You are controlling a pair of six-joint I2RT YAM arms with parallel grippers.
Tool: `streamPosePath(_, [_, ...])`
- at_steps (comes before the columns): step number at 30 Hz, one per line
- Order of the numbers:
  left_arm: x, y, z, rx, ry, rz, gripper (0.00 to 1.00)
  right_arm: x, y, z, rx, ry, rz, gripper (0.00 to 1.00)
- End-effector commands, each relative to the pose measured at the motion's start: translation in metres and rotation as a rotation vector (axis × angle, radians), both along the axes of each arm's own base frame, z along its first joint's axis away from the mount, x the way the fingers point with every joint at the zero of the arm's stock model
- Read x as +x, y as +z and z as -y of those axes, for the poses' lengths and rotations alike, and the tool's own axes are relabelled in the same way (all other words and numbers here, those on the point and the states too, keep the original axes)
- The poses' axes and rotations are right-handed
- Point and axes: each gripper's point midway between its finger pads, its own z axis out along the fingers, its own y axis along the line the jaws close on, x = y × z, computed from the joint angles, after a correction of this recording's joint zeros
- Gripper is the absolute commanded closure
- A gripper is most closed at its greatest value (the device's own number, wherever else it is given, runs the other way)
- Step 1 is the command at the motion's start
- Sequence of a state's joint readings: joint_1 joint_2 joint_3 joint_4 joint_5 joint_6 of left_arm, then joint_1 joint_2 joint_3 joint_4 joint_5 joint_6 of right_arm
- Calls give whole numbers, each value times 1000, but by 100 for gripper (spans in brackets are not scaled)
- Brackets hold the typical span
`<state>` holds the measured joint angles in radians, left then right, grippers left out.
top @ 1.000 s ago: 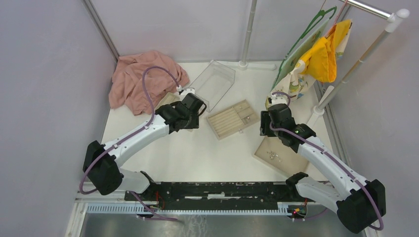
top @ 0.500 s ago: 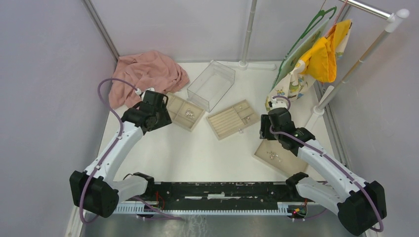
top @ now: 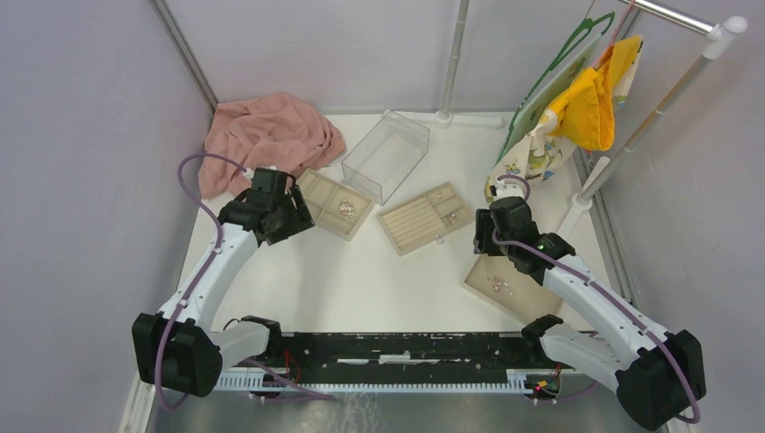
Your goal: Organize the mixed jewelry
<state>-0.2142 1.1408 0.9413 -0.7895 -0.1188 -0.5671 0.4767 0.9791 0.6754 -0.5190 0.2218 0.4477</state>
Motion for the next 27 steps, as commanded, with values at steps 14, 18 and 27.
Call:
streamPosePath(14, [102, 70, 81, 2, -315, 272, 14, 11, 21, 8, -70, 11, 64, 44])
streamPosePath(18, [134, 73, 109, -94, -349, 297, 12, 13, 42, 15, -125, -8, 118, 48])
streamPosePath(27, [255, 43, 101, -266, -271, 230, 7, 2, 43, 24, -135, -36, 112, 46])
